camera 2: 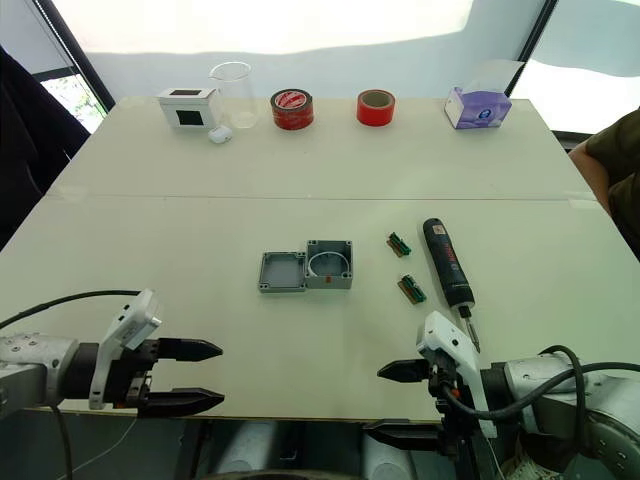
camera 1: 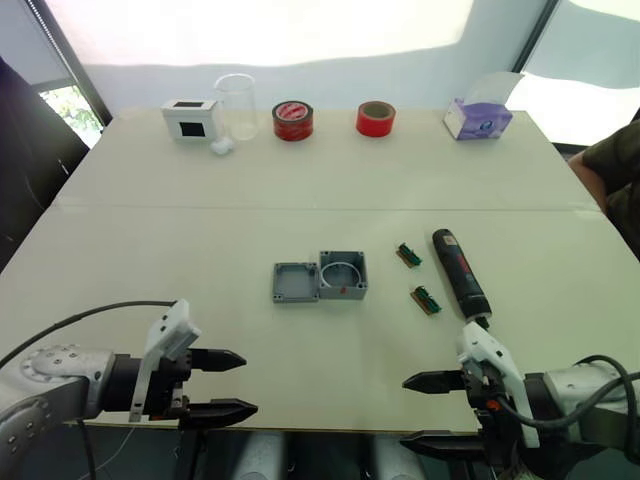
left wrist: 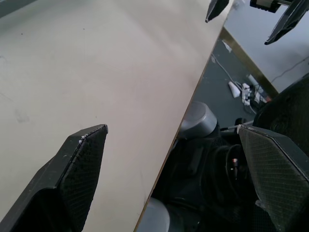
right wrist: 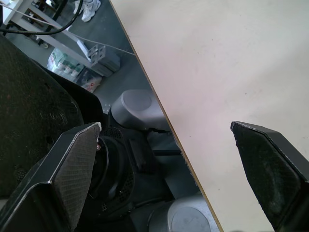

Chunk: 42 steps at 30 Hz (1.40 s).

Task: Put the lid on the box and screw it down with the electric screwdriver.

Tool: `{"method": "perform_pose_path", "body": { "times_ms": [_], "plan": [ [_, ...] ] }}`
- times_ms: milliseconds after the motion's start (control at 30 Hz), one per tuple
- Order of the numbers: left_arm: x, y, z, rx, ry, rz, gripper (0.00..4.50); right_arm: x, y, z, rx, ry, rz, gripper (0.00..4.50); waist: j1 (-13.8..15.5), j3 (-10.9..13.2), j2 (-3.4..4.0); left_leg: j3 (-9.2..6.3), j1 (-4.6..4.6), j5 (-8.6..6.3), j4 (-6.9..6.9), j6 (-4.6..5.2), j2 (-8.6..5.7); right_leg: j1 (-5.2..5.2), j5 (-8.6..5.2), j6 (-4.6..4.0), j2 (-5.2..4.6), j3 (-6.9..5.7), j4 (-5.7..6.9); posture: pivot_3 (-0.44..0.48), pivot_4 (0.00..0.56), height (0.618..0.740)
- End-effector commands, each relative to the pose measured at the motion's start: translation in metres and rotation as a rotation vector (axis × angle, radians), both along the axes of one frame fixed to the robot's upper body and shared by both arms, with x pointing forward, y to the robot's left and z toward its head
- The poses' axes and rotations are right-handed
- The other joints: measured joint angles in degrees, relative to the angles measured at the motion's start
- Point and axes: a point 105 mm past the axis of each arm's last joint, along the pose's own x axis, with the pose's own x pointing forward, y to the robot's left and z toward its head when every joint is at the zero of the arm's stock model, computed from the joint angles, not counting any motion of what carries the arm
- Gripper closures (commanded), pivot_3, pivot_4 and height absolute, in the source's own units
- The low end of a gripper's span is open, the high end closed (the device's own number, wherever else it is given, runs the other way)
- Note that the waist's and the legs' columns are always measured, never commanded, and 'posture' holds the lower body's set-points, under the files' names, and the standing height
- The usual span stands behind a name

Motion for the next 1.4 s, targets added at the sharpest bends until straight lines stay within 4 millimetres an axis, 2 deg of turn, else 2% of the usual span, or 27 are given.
{"method": "perform_pose_path", "body": {
  "times_ms": [33, 567, 667, 867, 933, 1000, 1067, 1133, 1200, 1333, 1400],
  "plan": [
    [0.001, -0.001, 0.003, -0.007, -0.004, -0.005, 0.06, 0.003, 0.001, 0.005, 0.023, -0.026, -0.001, 0.0, 0.0, 0.0, 0.0, 0.0, 0.0, 0.0, 0.01, 0.0, 0.0, 0.0, 0.0, 0.0, 0.0, 0.0, 0.0, 0.0, 0.15, 0.74],
    [0.012, -0.004, 0.006, 0.014, -0.055, 0.029, 0.06, 0.023, 0.018, 0.012, 0.068, -0.08, -0.049, 0.0, 0.0, 0.0, -0.02, -0.01, 0.03, 0.01, 0.03, -0.02, 0.0, 0.02, 0.01, 0.0, 0.02, 0.02, 0.06, 0.0, 0.15, 0.74],
    [0.02, -0.005, 0.006, 0.029, -0.072, 0.072, 0.06, 0.043, 0.018, 0.013, 0.043, -0.163, -0.124, 0.0, 0.0, -0.1, -0.11, -0.01, 0.04, 0.02, 0.04, -0.03, 0.0, 0.02, 0.01, 0.01, 0.02, 0.02, 0.08, 0.0, 0.15, 0.74],
    [0.032, -0.002, 0.011, 0.052, -0.111, 0.108, 0.06, 0.054, 0.022, 0.02, 0.082, -0.181, -0.169, 0.0, 0.0, -0.1, -0.11, -0.01, 0.05, 0.06, 0.05, -0.1, -0.01, -0.03, 0.01, 0.01, 0.07, 0.04, 0.25, 0.0, 0.15, 0.74],
    [0.047, 0.006, 0.016, 0.083, -0.135, 0.154, 0.06, 0.061, 0.025, 0.033, 0.122, -0.238, -0.184, 0.0, 0.0, -0.1, -0.12, -0.01, 0.05, 0.07, 0.05, -0.12, -0.01, -0.08, 0.02, 0.02, 0.07, 0.05, 0.37, 0.0, 0.15, 0.74],
    [0.073, 0.015, 0.037, 0.092, -0.211, 0.19, 0.06, 0.074, 0.026, 0.055, 0.22, -0.305, -0.24, 0.0, 0.1, 0.0, -0.21, -0.04, 0.07, 0.15, 0.09, -0.24, 0.0, -0.1, 0.01, 0.01, 0.12, 0.02, 0.53, 0.0, 0.15, 0.74],
    [0.094, 0.015, 0.058, 0.115, -0.332, 0.16, 0.06, 0.083, 0.027, 0.067, 0.267, -0.343, -0.279, 0.0, 0.1, 0.0, -0.21, -0.17, 0.08, 0.22, 0.26, -0.33, 0.02, -0.06, 0.02, -0.01, 0.22, -0.05, 0.71, 0.0, 0.15, 0.74],
    [0.109, 0.007, 0.072, 0.148, -0.422, 0.083, 0.06, 0.085, 0.031, 0.068, 0.271, -0.35, -0.279, 0.0, 0.0, -0.1, -0.21, -0.17, 0.09, 0.22, 0.33, -0.32, 0.01, -0.02, 0.03, -0.03, 0.4, -0.11, 0.71, 0.0, 0.15, 0.74],
    [0.116, -0.007, 0.083, 0.16, -0.413, -0.011, 0.06, 0.084, 0.037, 0.066, 0.264, -0.356, -0.269, 0.0, 0.1, 0.0, -0.23, -0.13, 0.09, 0.19, 0.35, -0.26, -0.02, 0.03, 0.03, -0.02, 0.42, -0.1, 0.7, 0.0, 0.15, 0.74],
    [0.123, -0.026, 0.088, 0.229, -0.41, -0.171, 0.06, 0.083, 0.042, 0.065, 0.251, -0.37, -0.257, 0.0, -0.4, 0.0, -0.23, -0.02, -0.02, 0.12, 0.53, -0.12, -0.02, -0.04, 0.15, 0.21, 0.47, -0.04, 0.73, 0.0, 0.15, 0.74],
    [0.131, -0.051, 0.084, 0.266, -0.506, -0.338, 0.06, 0.08, 0.038, 0.051, 0.146, -0.373, -0.23, 0.0, -0.5, 0.0, -0.24, 0.03, -0.02, 0.11, 0.56, -0.08, -0.01, -0.06, 0.14, 0.24, 0.49, -0.01, 0.76, 0.0, 0.15, 0.74]
  ]
}}
